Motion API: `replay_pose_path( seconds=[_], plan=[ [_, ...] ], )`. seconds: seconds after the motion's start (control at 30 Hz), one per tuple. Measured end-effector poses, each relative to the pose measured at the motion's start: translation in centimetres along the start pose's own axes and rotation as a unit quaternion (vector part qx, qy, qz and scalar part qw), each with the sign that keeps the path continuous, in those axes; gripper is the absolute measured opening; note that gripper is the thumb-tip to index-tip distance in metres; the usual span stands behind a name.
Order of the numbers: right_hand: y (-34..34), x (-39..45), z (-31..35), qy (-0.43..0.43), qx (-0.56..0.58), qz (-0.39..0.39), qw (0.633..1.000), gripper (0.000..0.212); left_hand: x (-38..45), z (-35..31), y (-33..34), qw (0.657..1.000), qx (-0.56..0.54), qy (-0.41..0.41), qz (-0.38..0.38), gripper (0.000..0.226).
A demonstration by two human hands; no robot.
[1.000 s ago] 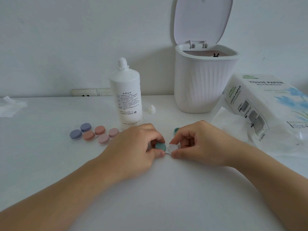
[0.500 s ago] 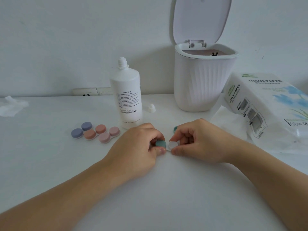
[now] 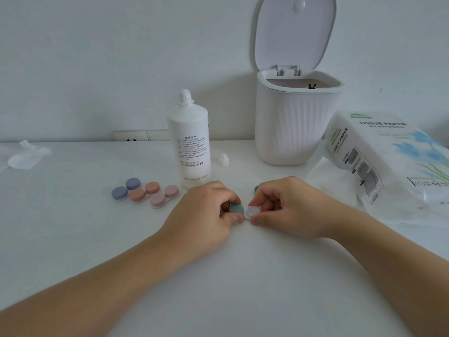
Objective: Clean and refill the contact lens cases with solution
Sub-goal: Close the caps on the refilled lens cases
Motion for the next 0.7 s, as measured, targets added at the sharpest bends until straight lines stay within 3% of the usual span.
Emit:
replay_pose_path(
  seconds=[0.5,0.7],
  plan=[
    [0.00,-0.01,0.07,0.007,0.003,-0.001,1.000,0.016,0.00,-0.17,0.15,1.000,0.012,-0.017,-0.016,0.016],
    [-0.10,-0.08,0.34,0.006,0.006,0.002,1.000,0.018,-0.29,0.48,-0.46,0.998,0.048,-0.032,-0.017,0.040]
  ],
)
Point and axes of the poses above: each hand's wrist, its own x-axis towards the middle knuckle, its own y-axis out of the palm, z = x × y, the point moved 9 cm from there along x, towards the middle knuckle, and after that the axes turned 10 degrees about -y, right-handed, at the moved point
